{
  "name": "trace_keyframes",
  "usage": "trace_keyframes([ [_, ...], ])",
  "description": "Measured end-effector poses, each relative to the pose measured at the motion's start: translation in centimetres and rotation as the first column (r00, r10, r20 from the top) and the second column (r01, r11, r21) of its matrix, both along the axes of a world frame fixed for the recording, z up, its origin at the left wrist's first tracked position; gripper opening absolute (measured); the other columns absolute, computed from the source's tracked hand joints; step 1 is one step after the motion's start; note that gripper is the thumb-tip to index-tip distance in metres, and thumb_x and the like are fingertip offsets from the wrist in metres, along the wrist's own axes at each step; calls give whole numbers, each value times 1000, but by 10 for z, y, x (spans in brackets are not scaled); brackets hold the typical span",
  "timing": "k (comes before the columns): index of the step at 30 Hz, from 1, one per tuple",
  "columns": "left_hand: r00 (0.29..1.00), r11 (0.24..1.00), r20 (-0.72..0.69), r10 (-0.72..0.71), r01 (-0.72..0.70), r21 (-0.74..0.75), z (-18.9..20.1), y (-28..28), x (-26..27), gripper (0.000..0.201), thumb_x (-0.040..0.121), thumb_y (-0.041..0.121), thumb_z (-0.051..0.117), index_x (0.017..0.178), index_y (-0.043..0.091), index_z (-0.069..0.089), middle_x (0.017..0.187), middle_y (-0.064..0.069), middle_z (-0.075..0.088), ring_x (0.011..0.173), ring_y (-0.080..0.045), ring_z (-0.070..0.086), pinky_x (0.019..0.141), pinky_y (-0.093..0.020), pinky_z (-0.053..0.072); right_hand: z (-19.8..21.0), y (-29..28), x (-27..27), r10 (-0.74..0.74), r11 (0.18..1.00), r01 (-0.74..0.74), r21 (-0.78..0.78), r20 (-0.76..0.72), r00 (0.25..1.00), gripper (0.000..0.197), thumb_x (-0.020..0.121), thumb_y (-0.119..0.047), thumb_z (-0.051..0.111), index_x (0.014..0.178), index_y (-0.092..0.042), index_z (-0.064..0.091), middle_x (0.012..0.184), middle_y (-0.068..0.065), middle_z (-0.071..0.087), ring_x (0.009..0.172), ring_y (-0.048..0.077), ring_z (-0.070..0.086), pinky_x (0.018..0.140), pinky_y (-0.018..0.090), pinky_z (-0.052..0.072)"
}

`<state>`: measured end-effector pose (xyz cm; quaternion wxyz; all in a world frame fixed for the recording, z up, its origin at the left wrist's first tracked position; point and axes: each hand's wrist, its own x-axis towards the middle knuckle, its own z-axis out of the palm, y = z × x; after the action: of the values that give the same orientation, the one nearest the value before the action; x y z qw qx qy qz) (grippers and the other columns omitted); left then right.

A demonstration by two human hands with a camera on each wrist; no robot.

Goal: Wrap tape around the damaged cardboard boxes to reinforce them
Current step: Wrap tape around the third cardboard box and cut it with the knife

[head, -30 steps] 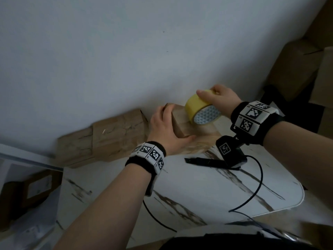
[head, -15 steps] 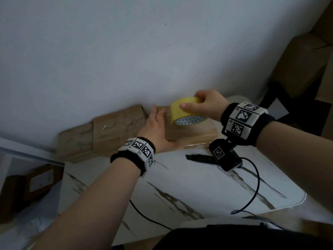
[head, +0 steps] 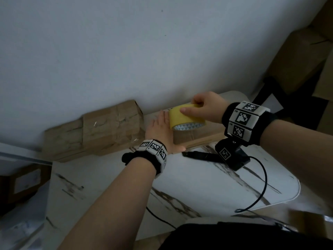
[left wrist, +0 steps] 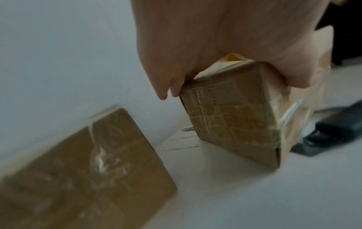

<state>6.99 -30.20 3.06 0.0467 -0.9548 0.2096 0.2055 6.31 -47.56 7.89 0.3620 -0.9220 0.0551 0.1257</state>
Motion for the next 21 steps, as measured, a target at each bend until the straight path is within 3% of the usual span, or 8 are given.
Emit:
trace_keyframes([
  [6,999,986,18,-34,31,161,4,-7,3,132,64,74,64,148,1,-8,158,-14,0,145,-27,9,118,-42,6,14,-14,1,-1,988,5,-157,24,1000,49,77,-60,63,62,-16,45,61,-1,43,60,17,44,57,29,34],
  [10,999,979,20,-43,38,199,4,-10,2,134,63,76,62,147,1,-10,157,-13,-1,145,-26,9,118,-46,6,22,-39,1,11,946,-9,-323,7,1000,57,71,-70,61,73,-13,58,72,4,55,74,24,55,65,32,45],
  [12,999,979,19,-38,33,203,4,-13,2,134,63,76,63,147,2,-10,157,-13,-1,145,-26,10,118,-47,5,22,-42,1,27,926,-27,-377,-6,1000,63,68,-75,57,76,-13,60,72,3,56,74,25,55,64,31,44],
  [17,998,974,39,-51,41,224,2,-16,1,135,62,79,61,148,0,-7,156,-15,2,144,-28,12,117,-48,7,33,-72,-2,20,762,-62,-645,-72,997,65,64,-82,54,76,-19,59,75,0,57,75,24,55,67,29,45],
  [21,997,969,42,-61,49,243,1,-20,2,135,62,81,58,148,-1,-8,157,-15,0,145,-30,10,116,-49,6,21,-88,-7,-51,802,-58,-594,-165,985,67,63,-81,57,74,-15,63,71,2,61,70,20,58,61,27,45],
])
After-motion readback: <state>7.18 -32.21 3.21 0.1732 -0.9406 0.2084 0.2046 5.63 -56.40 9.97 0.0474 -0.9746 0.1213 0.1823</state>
